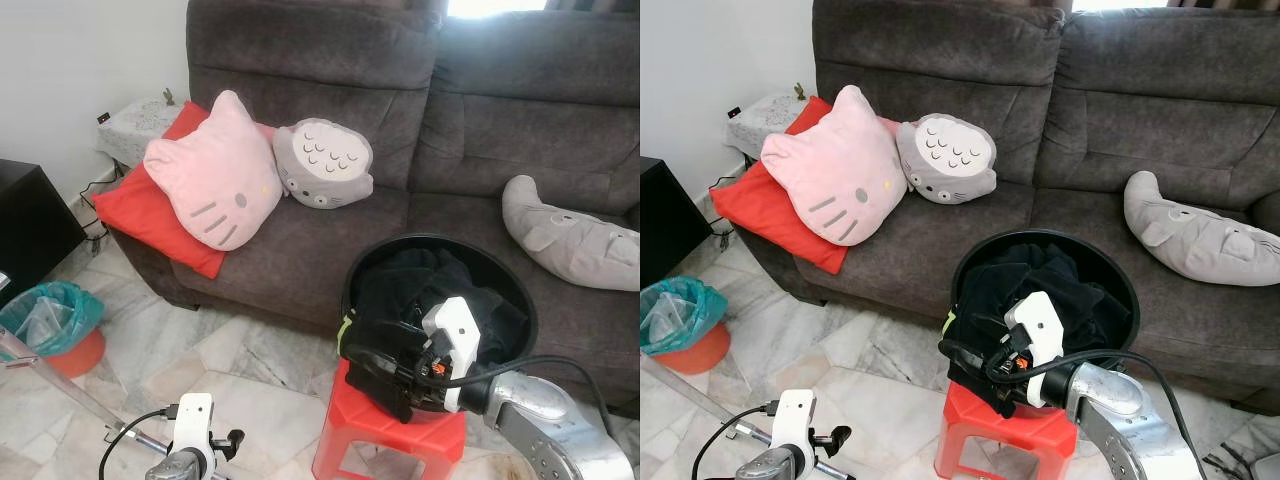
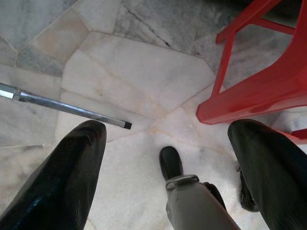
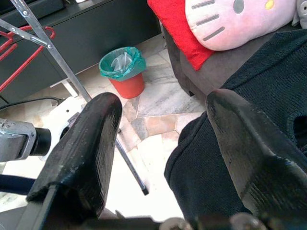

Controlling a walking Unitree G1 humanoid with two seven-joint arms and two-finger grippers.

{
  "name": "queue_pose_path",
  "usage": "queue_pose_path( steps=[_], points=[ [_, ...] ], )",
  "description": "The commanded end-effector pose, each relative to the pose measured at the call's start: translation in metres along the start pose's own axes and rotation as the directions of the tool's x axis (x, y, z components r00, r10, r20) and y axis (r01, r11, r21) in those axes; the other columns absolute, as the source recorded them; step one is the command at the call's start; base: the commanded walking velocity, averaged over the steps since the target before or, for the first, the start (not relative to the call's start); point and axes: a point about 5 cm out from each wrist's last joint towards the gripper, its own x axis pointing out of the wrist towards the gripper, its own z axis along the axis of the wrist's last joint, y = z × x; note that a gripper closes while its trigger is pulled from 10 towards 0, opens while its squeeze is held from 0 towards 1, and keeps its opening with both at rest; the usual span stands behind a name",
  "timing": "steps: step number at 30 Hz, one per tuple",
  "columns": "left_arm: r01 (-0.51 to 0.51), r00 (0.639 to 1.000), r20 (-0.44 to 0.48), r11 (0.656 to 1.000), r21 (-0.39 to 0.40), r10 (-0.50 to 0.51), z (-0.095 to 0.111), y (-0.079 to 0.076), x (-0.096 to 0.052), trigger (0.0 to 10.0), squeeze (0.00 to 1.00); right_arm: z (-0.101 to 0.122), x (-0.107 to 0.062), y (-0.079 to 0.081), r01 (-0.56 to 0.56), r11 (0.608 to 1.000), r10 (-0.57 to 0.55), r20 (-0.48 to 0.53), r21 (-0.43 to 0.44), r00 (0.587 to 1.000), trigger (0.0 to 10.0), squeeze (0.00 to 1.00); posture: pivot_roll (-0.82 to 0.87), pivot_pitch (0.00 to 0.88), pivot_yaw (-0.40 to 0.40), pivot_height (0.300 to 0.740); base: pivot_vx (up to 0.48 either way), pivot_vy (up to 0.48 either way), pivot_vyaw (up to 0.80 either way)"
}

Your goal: Hang hanger

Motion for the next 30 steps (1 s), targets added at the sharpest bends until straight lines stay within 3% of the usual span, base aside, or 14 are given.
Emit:
queue_pose_path(
  steps=[1,21,22,23,24,30],
  points=[
    [-0.005,1.0,-0.004,1.0,-0.003,0.005,0.0,0.0,0.0,10.0,0.0,0.007,0.0,0.004,-0.02,0.999,0.021,0.025,-0.029,0.999,10.0,0.0,-0.16,0.003,0.046,0.74,0.0,0.0,0.0],
    [-0.005,1.0,-0.004,1.0,-0.002,0.005,0.0,0.0,0.0,10.0,0.0,0.007,0.0,0.005,-0.033,0.999,0.034,0.026,-0.034,0.999,10.0,0.0,-0.16,0.003,0.046,0.74,0.0,0.0,0.0],
    [-0.005,1.0,-0.006,1.0,0.0,0.005,0.0,0.001,0.0,10.0,0.0,0.018,-0.006,0.004,0.088,0.996,-0.086,0.173,-0.006,0.981,10.0,0.0,-0.16,0.001,0.047,0.74,0.0,0.0,0.0],
    [-0.006,1.0,-0.008,1.0,0.002,0.006,0.0,0.002,0.0,10.0,0.0,0.028,-0.019,0.001,0.253,0.965,-0.261,0.333,0.068,0.906,10.0,0.0,-0.16,0.001,0.047,0.74,0.0,0.0,0.0],
    [-0.006,1.0,-0.009,1.0,0.003,0.006,0.0,0.002,0.0,10.0,0.0,0.029,-0.023,0.0,0.287,0.954,-0.3,0.362,0.092,0.883,10.0,0.0,-0.16,0.001,0.047,0.74,0.0,0.0,0.0],
    [-0.003,1.0,-0.011,1.0,0.005,0.003,-0.001,0.001,0.0,10.0,0.0,0.029,-0.023,0.0,0.294,0.951,-0.309,0.367,0.097,0.877,10.0,0.0,-0.16,0.001,0.048,0.74,0.0,0.0,0.0]
  ],
)
